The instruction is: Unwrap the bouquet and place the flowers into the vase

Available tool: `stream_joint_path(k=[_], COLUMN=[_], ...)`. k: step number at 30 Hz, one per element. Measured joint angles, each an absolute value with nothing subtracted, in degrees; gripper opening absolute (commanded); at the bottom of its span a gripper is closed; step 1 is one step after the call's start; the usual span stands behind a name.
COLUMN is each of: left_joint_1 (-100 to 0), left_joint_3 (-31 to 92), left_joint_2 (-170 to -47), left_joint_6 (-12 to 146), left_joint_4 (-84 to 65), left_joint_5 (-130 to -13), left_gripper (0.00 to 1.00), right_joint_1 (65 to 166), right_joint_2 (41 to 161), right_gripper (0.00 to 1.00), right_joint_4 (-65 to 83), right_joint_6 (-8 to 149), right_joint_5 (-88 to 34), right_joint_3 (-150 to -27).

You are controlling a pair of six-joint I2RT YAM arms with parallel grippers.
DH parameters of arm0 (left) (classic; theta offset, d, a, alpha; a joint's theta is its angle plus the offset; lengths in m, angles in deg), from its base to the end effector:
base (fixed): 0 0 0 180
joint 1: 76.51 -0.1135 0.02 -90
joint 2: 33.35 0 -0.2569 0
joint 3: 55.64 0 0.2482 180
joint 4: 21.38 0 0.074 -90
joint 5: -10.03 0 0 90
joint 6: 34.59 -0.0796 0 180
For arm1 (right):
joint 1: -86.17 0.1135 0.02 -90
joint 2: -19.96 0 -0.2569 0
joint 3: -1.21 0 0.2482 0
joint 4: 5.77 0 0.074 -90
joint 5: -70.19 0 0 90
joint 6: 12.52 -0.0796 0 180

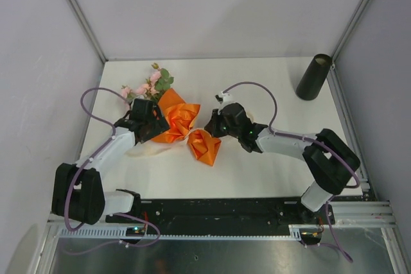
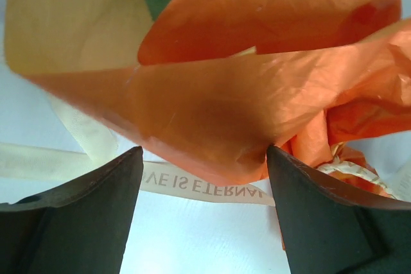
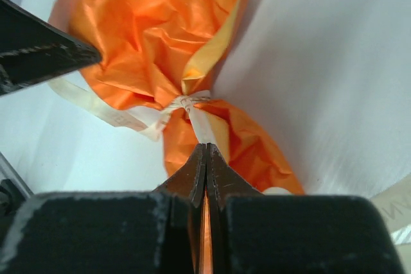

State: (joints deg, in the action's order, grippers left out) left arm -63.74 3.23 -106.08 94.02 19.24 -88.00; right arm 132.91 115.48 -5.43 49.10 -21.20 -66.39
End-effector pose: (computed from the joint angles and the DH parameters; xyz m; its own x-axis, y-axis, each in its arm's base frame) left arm 0.2692 -0.0496 0.1750 -0.7075 -0.4732 -0.5249 -0.3862 0.8809 -0.2737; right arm 0.2722 0.2921 0.1803 -0.6385 0.0149 -0.7695 -0.4992 0.7530 0.4288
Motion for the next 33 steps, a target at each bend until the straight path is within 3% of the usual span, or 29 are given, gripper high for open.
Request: stream_joint_path(k=[12,19,24,33], left_joint_1=[-59.5,-59.4,-59.4,-59.3], left_joint_3=[4.1,3.4,1.6,-0.9], left_joint_2=[-108.4,-105.5,-100.7,-99.0], left_joint_6=[92.9,92.9,93.0,93.9], left_joint_4=[14.3,14.1,14.1,14.2], left_joint_5=[-84.0,-83.8,-83.5,-81.9], left_gripper=[0.79,0.81,0.82,0.79], right_joint_1=[140.7,142.3,140.7,130.1], right_joint_2=[111.7,117.7,117.3,114.9], right_gripper=[0.01,0.24,0.32,0.32], right_joint_4=[-7.1,-6.4,-4.3,-2.8], right_joint_6=[45.0,42.9,42.8,51.4], right_joint_5=[-22.9,-27.9,-29.0,-34.9], right_joint_3=[-65.3,-70.9,-71.4,-71.7])
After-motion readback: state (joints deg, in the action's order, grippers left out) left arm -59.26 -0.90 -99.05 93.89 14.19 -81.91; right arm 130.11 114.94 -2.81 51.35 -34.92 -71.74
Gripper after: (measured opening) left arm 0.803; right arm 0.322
